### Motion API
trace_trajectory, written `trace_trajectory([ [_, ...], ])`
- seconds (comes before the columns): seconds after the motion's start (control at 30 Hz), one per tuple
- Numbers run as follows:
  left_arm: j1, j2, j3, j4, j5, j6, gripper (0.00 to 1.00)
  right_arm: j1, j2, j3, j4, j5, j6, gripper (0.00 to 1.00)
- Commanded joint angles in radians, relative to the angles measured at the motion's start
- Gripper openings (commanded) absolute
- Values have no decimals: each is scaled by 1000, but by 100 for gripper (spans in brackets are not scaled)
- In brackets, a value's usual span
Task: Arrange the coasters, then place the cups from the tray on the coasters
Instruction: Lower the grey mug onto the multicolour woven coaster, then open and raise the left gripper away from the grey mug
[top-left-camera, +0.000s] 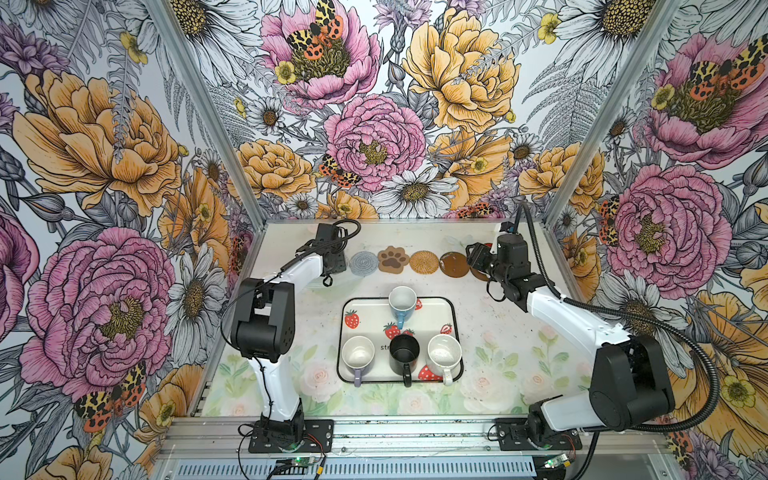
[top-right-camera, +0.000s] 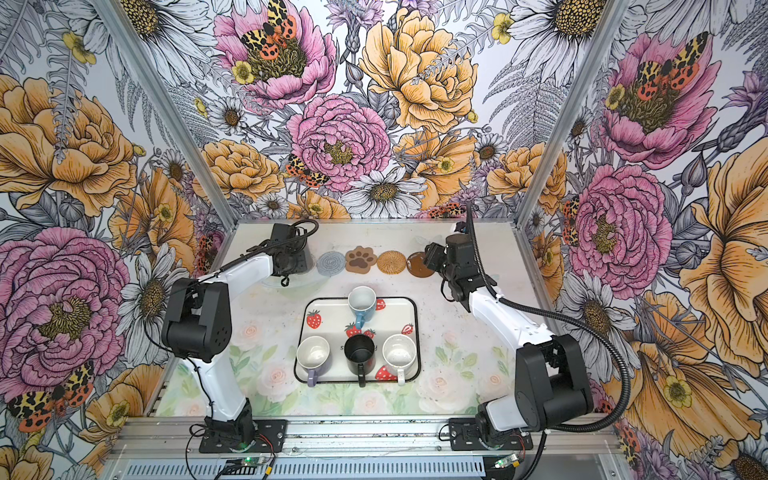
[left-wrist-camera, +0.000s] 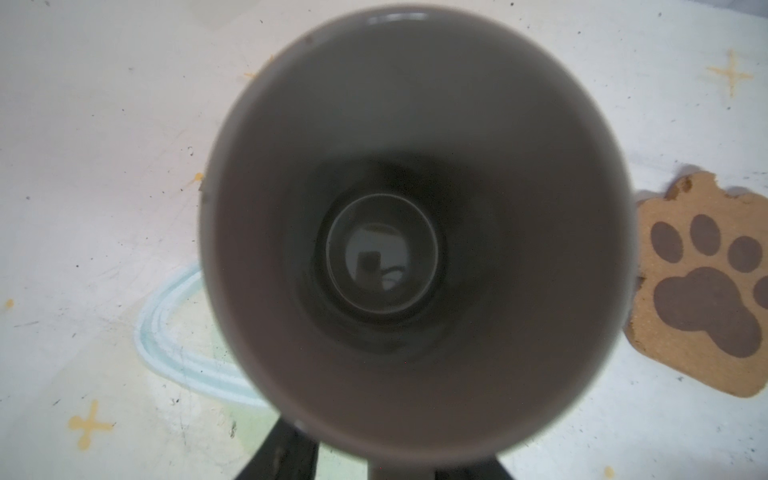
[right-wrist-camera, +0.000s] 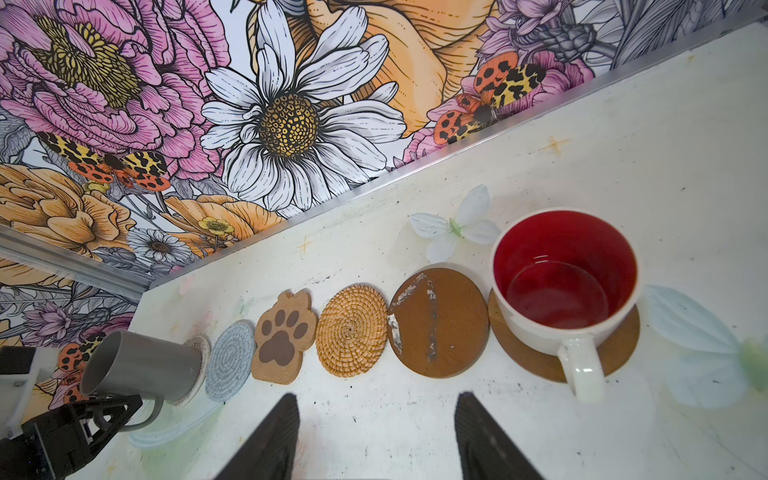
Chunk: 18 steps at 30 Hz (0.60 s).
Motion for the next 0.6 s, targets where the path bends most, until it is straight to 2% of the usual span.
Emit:
trace_trajectory([
  [0.0,8,-44,-4,11,-13,-3,48,-3,-8,30,1,-3,4,62],
  [0.33,-5,-254,-113,12,-23,-29,56,-2,-11,29,-3,-9,6,62],
  [0.5,-50,-355,-153,16,-24,-32,60,4,-27,27,-3,-13,14,62],
  [0.57,-77,-387,-159,16,-64,-29,61,10,-31,26,-3,-7,14,62],
])
